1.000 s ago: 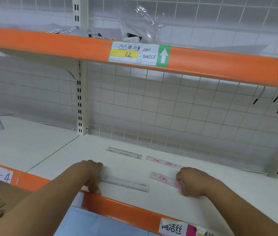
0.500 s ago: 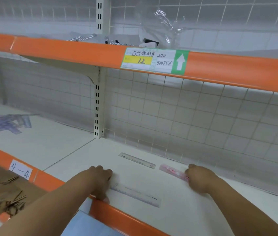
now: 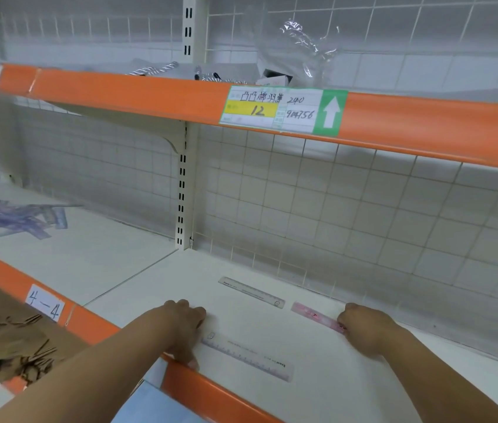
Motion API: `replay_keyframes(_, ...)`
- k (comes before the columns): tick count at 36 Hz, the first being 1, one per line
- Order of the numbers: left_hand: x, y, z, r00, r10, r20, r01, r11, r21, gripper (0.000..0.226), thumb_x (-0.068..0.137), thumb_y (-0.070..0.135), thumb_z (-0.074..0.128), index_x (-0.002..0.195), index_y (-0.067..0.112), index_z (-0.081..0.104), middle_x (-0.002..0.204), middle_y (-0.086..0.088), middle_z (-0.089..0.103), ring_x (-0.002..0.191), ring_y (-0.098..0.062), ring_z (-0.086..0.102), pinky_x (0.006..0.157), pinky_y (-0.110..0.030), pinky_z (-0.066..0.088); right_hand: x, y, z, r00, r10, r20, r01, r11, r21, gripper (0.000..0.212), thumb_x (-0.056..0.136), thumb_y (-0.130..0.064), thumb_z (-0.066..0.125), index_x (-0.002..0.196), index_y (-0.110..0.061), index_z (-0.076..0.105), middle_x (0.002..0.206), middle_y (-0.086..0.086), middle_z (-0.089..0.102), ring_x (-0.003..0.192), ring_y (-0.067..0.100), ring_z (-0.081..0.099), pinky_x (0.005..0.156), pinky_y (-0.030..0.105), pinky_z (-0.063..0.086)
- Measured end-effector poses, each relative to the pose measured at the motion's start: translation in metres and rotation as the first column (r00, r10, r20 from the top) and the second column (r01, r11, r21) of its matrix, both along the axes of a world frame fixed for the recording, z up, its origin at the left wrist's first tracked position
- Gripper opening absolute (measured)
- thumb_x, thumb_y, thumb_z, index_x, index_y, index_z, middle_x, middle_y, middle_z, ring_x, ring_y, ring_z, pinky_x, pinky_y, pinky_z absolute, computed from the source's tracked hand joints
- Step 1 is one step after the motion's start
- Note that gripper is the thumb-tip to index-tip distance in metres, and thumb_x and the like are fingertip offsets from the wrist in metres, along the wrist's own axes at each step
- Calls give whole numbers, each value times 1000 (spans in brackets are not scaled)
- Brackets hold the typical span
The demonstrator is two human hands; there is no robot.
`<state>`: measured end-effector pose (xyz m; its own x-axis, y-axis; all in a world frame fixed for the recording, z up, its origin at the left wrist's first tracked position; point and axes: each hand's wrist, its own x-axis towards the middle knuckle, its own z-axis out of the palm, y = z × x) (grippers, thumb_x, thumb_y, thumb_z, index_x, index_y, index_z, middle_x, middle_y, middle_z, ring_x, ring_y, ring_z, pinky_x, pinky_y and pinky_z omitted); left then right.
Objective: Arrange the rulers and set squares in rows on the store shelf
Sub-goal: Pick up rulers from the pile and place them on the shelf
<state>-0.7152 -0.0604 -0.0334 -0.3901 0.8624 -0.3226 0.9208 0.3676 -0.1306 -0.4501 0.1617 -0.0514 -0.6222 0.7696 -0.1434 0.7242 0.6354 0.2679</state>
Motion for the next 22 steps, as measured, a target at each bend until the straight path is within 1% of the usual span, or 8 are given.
replay_keyframes(3,-1,-1,0,1000,2,1,-2,1000,-1,79,72,55,72,134,23,36,127,-6,41,118,-26,43,89,-38,43,0,1,0,1000,-14,-1,14,1000,-23,17,92,-10,39,84,-23,44,92,-1,36,76,18,45,51,19,25)
replay_keyframes(6,-1,0,1,1000,11,9,-11,1000,-5,79,73,54,72,135,23,35,129,-6,40,121,-26,41,91,-39,42,1,2,0,999,-32,-29,31,998,-51,32,91,-8,40,66,-28,35,78,-7,27,60,10,38,51,21,26)
replay_keyframes(9,0,0,1,1000,19,10,-19,1000,-12,81,73,55,72,136,23,33,131,-6,38,122,-27,39,94,-40,42,3,2,0,999,-28,-41,26,998,-52,35,90,-9,40,65,-31,30,77,-10,25,60,7,33,54,21,27)
replay_keyframes(11,1,-1,1,1000,23,13,-23,1000,-14,80,73,55,72,136,23,33,131,-6,38,123,-27,39,95,-41,41,2,-1,1,999,-31,-29,30,998,-54,35,88,-6,40,65,-30,28,76,-9,25,62,8,35,54,20,27)
replay_keyframes(14,1,-1,1,999,28,20,-27,1000,-14,79,73,54,72,136,23,34,131,-6,38,123,-27,39,94,-41,41,2,-6,1,999,-39,-14,38,997,-65,29,88,-4,38,73,-28,35,76,-10,22,77,18,41,53,22,27)
replay_keyframes(17,1,-2,2,999,32,30,-32,999,-10,77,74,53,72,134,24,35,130,-6,39,123,-27,39,94,-41,41,2,-8,1,999,-42,-15,41,997,-60,19,90,-5,38,92,-23,40,83,-4,28,84,19,40,67,27,33)
replay_keyframes(19,0,-2,1,999,34,30,-34,999,-10,77,74,53,73,135,24,35,131,-6,38,123,-27,39,94,-41,41,1,-11,3,999,-47,-12,46,997,-61,20,90,-5,38,94,-24,39,95,-1,33,84,19,40,71,28,35)
replay_keyframes(22,0,-2,0,999,37,30,-37,999,-5,79,73,54,73,135,24,35,131,-5,38,123,-27,39,95,-42,42,0,-17,8,997,-67,-22,66,996,-55,20,90,-5,39,97,-23,42,100,2,33,91,21,47,72,29,37)
